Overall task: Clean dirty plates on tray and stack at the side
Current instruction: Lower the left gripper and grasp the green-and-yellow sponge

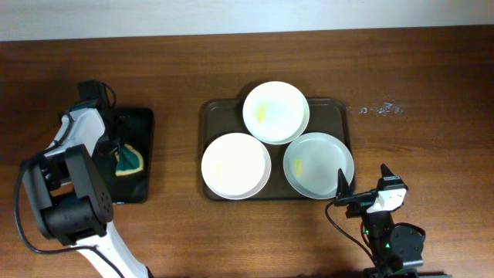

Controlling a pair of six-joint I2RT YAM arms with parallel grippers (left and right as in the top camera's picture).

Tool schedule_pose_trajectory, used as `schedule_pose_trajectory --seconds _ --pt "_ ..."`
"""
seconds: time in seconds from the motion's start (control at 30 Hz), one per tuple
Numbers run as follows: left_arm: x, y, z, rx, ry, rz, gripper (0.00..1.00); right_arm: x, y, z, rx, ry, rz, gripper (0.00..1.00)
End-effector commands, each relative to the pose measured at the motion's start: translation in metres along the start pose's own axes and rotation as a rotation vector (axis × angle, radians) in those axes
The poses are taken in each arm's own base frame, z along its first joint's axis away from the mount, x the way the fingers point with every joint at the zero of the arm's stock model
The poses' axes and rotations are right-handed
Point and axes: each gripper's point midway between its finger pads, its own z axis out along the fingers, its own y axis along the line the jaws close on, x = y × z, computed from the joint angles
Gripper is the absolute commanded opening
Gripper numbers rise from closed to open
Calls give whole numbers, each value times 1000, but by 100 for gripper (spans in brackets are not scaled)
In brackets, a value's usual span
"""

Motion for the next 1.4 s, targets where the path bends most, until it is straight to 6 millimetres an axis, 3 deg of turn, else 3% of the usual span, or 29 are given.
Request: schedule_pose_trajectory --seconds 0.0,0.03,0.07,0.23,0.3,0.33,0.47,0.5,0.63,0.67,0.7,0.73,0.77,1.0,1.03,1.07,1.1,1.13,1.23,1.27,1.3,1.37 --pt "22 15 19 -74 88 16 2 3 0 0 0 5 0 98" --pt "30 15 18 -70 127 19 79 3 0 0 0 5 0 98" --pt "39 14 17 -56 167 20 99 3 0 0 0 5 0 98" --pt "86 20 3 -49 386 21 99 3 0 0 0 5 0 98" --pt "94 25 -1 -69 420 23 99 3 0 0 0 5 0 98" --pt "98 25 -2 -66 440 21 95 3 0 0 0 5 0 98" --pt "95 24 -1 -60 428 21 24 3 0 0 1 5 0 98" --pt "88 29 2 -95 387 30 12 3 0 0 0 5 0 98" --pt "58 55 1 -262 247 65 3 3 0 0 0 5 0 98" --pt "54 53 -1 -258 239 63 5 3 0 0 0 5 0 98" --pt "53 49 -1 -237 240 58 47 3 0 0 0 5 0 98" --pt "53 46 0 -222 239 54 94 3 0 0 0 5 0 98" --pt "49 44 1 -211 223 51 99 3 0 0 0 5 0 98" --pt "40 38 4 -189 182 43 100 3 0 0 0 5 0 98" --pt "39 37 5 -186 178 42 86 3 0 0 0 5 0 98" --pt "38 37 5 -183 173 41 62 3 0 0 0 5 0 98" --pt "37 36 5 -182 170 41 50 3 0 0 0 5 0 98" --pt "36 35 5 -179 165 40 41 3 0 0 0 5 0 98" --pt "35 35 6 -177 162 39 35 3 0 0 0 5 0 98" --pt "35 35 6 -178 163 40 14 3 0 0 0 5 0 98" --pt "35 35 5 -177 166 52 0 3 0 0 0 5 0 98" --pt "33 35 -4 -184 180 61 0 3 0 0 0 5 0 98"
